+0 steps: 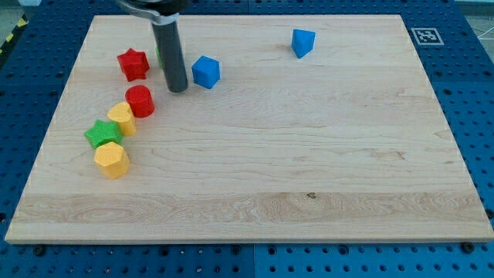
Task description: Move the blue cube closer to blue triangle
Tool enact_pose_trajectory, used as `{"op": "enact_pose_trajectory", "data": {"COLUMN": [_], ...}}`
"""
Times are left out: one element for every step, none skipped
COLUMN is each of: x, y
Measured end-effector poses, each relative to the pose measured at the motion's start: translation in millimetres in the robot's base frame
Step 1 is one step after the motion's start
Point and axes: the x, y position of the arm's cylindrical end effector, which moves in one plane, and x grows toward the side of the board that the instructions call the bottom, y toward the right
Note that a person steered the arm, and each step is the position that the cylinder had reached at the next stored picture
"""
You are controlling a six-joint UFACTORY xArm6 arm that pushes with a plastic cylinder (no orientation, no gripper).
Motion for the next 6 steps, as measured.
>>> {"op": "enact_pose_trajectory", "data": {"x": [-10.7,-14.7,-14.8,-15.1,-15.1,-25.9], "y": [-4.8,42.1,113.0,177.8,162.0,145.5]}}
